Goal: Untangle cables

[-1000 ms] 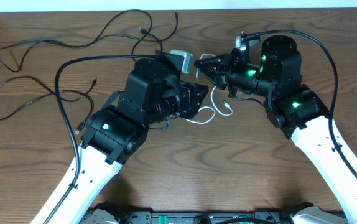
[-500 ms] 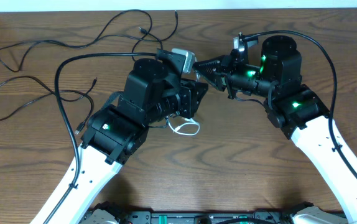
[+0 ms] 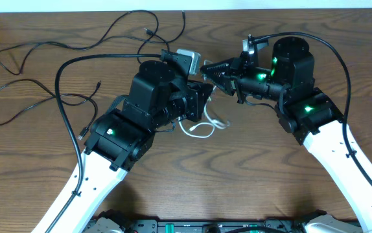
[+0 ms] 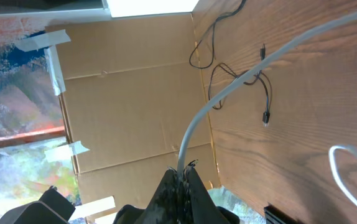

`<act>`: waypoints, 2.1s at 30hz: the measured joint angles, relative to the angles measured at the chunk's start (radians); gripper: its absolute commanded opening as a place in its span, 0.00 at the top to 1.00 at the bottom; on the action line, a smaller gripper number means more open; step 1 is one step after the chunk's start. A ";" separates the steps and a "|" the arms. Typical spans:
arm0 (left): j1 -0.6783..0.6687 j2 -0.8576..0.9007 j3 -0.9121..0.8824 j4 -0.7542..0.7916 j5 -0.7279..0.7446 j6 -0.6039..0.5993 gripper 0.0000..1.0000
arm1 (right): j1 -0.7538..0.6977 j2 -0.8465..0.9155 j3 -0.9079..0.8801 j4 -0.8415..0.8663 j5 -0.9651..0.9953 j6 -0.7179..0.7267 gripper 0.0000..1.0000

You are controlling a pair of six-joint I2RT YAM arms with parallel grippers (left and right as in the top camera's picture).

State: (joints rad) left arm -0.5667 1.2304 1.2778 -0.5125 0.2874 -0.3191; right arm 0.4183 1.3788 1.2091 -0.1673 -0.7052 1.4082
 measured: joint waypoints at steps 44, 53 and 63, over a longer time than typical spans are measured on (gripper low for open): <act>-0.001 -0.166 0.000 -0.139 -0.198 -0.157 0.93 | -0.133 -0.003 0.001 -0.327 0.212 -0.570 0.14; 0.003 -0.298 0.000 -0.360 -0.563 -0.448 0.93 | -0.133 -0.004 0.001 -0.378 0.333 -0.585 0.12; 0.244 -0.321 0.000 -0.482 -0.772 -0.572 0.92 | -0.133 -0.004 0.001 -0.398 0.346 -0.587 0.11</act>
State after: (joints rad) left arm -0.3229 0.9096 1.2781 -0.9943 -0.4847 -0.8913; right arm 0.2852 1.3750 1.2098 -0.5652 -0.3588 0.8215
